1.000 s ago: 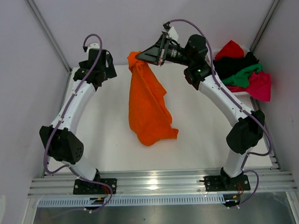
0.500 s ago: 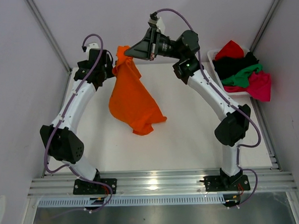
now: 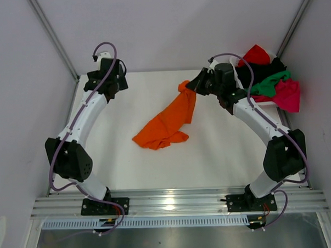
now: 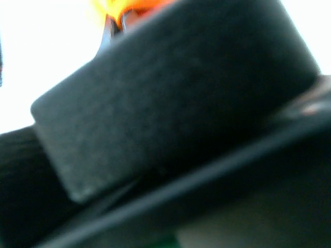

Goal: Fold and stack the t-shirts
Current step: Move the tshirt to the center of the board

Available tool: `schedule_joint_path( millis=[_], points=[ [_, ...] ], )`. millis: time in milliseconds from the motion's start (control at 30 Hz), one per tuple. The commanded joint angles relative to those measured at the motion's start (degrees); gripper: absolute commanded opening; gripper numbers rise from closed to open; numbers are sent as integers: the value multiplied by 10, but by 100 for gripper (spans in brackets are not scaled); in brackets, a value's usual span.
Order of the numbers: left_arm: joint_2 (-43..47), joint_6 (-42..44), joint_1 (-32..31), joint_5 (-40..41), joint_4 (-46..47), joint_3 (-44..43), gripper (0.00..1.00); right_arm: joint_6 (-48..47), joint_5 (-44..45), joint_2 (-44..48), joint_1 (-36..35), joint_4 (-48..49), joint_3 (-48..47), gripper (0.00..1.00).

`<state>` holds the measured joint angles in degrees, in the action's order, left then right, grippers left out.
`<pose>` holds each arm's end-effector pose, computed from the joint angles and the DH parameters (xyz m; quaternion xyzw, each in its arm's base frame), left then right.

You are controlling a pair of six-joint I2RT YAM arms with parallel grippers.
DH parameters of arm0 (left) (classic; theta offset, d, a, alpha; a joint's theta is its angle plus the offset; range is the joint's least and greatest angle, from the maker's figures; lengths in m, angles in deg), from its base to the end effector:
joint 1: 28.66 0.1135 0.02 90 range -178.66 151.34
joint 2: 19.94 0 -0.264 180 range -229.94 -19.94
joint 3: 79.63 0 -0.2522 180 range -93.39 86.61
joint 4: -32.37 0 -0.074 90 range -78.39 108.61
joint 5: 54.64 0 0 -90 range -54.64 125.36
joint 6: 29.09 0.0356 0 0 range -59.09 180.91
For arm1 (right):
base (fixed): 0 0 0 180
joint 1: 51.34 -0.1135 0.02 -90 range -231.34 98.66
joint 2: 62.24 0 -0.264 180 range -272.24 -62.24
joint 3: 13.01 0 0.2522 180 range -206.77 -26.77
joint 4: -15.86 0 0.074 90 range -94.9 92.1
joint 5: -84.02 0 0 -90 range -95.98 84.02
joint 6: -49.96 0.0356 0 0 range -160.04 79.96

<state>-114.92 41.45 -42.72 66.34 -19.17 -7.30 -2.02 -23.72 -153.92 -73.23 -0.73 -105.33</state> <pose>0.3637 -0.0722 0.3663 -0.1561 0.8629 0.1107 0.4678 0.3520 0.1531 0.3506 0.0187 0.7940 0.4037 0.4540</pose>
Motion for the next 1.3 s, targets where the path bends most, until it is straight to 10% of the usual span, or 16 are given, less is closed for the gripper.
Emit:
schedule_joint_path(
  millis=[0, 67, 133, 300, 700, 1267],
  points=[
    [38, -3, 4, -20, 21, 19, 96, -68, 106, 26, -3, -21, 17, 0],
    [44, -4, 4, -35, 24, 32, 96, -80, 118, 19, -1, -33, 24, 0],
    [54, -5, 4, -50, 31, 49, 96, -87, 125, 12, 2, -42, 25, 38],
    [82, 4, 4, -115, 73, 105, 97, -98, 139, 20, -1, -8, 57, 63],
    [74, -10, 4, -175, 55, 117, 96, -51, 276, 92, -65, -152, 67, 65],
    [56, -107, -18, -480, 100, 157, 92, 5, 161, -33, -93, -71, 148, 62]
  ],
)
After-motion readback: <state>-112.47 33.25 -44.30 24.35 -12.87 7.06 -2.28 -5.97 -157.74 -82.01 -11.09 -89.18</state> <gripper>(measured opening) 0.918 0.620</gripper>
